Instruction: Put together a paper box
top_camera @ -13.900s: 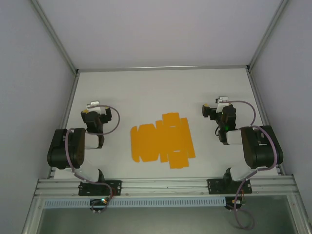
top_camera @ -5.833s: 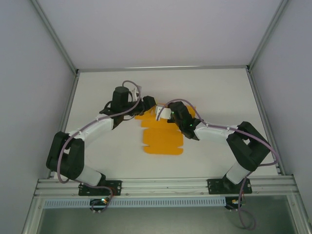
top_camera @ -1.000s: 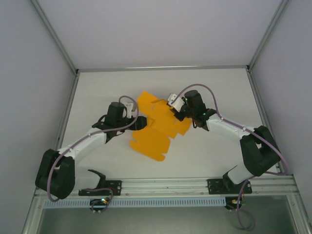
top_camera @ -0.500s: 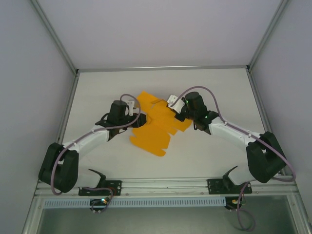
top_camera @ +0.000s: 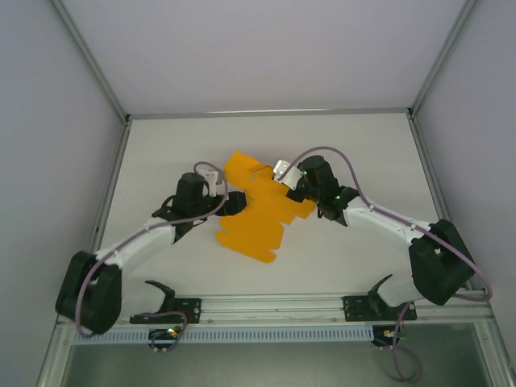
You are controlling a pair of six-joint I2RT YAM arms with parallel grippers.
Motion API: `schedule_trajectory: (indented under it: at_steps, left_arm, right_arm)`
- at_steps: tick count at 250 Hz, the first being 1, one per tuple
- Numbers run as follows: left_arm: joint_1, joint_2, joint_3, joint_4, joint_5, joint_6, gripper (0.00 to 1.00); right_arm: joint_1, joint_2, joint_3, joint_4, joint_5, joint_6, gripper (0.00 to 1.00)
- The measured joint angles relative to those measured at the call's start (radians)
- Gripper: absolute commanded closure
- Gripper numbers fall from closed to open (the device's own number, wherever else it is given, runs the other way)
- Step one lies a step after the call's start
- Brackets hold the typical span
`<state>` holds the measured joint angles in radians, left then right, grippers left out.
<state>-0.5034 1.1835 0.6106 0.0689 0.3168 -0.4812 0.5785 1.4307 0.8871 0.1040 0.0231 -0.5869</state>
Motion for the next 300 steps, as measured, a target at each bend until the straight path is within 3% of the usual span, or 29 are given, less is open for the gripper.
schedule_trajectory:
  at_steps: [44,84,159,234,300]
  left_arm:
    - [0.000,-0.181,-0.027,-0.035,-0.045,0.069,0.00]
    - [0.000,-0.213,-0.029,-0.054,-0.055,0.126,0.00]
    - [-0.027,-0.055,0.002,-0.091,-0.047,0.201,0.33]
    - [-0.032,-0.030,0.007,-0.023,-0.079,0.218,0.60]
    - [-0.032,0.026,0.007,0.018,-0.051,0.224,0.67]
  right_arm:
    - [-0.007,0.005,0.014,-0.032,-0.061,0.018,1.00]
    - [-0.015,0.014,0.057,-0.080,-0.112,0.034,1.00]
    - [-0.019,0.051,0.151,-0.161,-0.164,0.052,1.00]
    - [-0.020,0.052,0.152,-0.211,-0.197,0.060,1.00]
    - [-0.024,0.052,0.152,-0.222,-0.196,0.060,1.00]
